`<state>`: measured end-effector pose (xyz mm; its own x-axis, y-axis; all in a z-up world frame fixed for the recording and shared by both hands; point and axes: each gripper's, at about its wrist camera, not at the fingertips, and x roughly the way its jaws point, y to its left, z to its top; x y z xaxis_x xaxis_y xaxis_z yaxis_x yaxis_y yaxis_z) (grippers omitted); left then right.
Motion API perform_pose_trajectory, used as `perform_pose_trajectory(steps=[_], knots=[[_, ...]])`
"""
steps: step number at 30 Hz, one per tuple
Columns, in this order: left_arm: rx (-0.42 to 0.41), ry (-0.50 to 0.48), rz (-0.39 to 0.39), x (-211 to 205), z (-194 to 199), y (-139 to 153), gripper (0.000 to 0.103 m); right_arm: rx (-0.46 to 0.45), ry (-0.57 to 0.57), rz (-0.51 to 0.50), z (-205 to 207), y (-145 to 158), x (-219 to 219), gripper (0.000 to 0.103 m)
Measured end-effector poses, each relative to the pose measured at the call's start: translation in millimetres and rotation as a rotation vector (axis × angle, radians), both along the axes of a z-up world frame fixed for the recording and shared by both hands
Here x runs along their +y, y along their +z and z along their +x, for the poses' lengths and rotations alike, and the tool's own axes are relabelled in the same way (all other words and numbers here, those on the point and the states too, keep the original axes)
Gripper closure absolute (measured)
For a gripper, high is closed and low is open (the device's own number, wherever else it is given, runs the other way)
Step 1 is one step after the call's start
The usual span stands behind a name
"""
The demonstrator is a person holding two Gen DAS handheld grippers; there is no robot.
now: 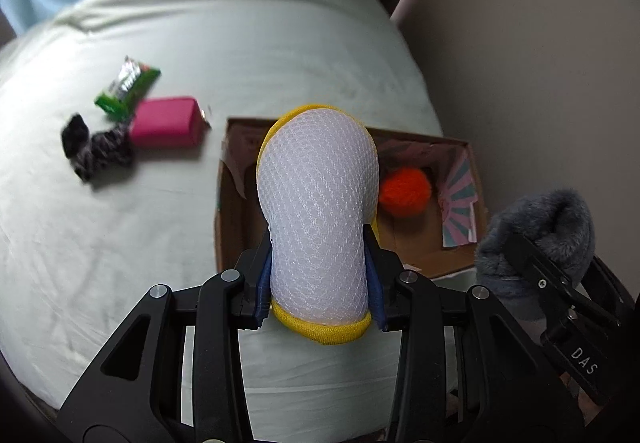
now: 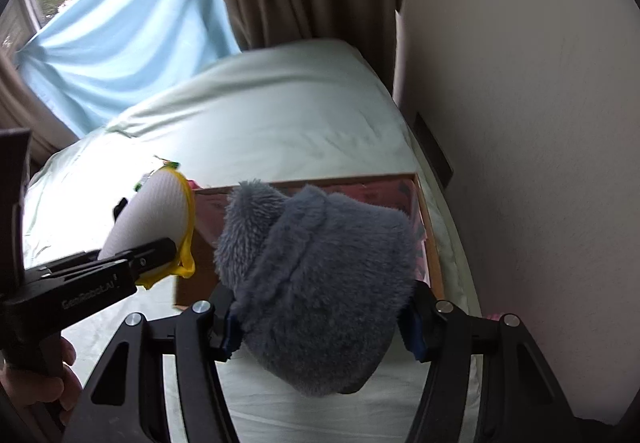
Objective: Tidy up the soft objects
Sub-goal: 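Lift and carry the mesh pad and grey sock toward the pink box, then open the left tool over the box while the right tool releases the sock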
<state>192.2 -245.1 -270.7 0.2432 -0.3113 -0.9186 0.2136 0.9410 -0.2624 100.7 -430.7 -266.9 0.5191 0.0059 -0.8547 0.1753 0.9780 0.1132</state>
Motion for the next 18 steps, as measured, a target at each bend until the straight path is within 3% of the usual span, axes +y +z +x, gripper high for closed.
perform_pose_trajectory(steps=[9, 15, 17, 18], knots=[[0.153, -0.064, 0.082, -44, 39, -67, 0.068, 0.155, -0.009, 0.031, 40, -68, -30, 0.045], [0.186, -0.095, 0.124, -63, 59, -95, 0.068, 0.227, 0.016, 0.053, 54, -103, -35, 0.045], [0.171, -0.102, 0.112, -63, 65, -94, 0.058, 0.232, 0.028, 0.074, 55, -109, -36, 0.043], [0.148, -0.113, 0.12, -63, 67, -91, 0.03, 0.232, 0.034, 0.081, 56, -113, -35, 0.039]])
